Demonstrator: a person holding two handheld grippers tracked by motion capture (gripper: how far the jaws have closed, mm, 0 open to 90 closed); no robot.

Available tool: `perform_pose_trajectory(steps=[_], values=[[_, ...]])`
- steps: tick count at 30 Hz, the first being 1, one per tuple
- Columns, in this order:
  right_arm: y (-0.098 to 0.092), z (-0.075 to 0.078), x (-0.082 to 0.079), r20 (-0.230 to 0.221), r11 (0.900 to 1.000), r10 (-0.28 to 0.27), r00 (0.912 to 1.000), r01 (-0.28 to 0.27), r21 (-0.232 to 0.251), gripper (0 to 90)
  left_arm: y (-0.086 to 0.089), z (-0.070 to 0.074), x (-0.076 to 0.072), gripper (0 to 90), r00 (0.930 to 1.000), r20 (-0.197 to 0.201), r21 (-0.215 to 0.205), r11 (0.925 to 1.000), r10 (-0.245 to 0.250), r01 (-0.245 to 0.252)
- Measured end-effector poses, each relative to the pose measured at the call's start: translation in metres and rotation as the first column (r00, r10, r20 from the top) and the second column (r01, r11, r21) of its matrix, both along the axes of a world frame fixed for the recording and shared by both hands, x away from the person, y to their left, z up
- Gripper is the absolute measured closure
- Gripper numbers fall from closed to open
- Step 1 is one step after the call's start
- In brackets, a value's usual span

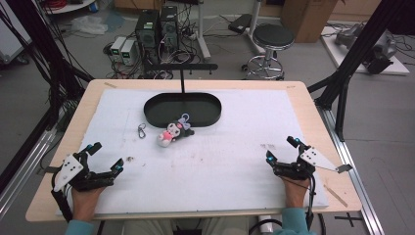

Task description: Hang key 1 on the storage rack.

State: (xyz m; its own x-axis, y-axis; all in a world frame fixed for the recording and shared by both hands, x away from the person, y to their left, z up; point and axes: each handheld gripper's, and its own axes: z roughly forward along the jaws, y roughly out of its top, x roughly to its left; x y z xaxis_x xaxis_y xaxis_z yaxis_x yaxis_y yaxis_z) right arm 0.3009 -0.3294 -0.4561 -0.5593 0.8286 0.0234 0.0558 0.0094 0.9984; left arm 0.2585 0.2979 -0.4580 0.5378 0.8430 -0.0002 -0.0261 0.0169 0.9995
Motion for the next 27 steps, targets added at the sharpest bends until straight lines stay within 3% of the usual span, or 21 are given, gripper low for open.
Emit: perform_pose_trajectory(steps=[20, 21, 27], values=[[0.0, 0.0, 0.0, 0.002, 1.0, 0.001, 1.0, -0.001, -0.004, 0.7, 0.0, 0.001, 0.002, 1.8, 0.9997, -0.022, -0.01, 0.9999, 0.007, -0.007], [0.0, 0.0, 0.0, 0.002, 1.0, -0.002, 1.0, 0.002, -0.002, 0.7, 0.001, 0.003, 0.003, 1.8, 0.9984, -0.055, 0.006, 0.9999, 0.01, -0.01], [0.0, 0.0, 0.0, 0.001, 1.0, 0.0, 1.0, 0.0, -0.004, 0.7, 0.003, 0.022, 0.007, 1.8, 0.9981, -0.062, -0.003, 1.0, 0.0, 0.0]])
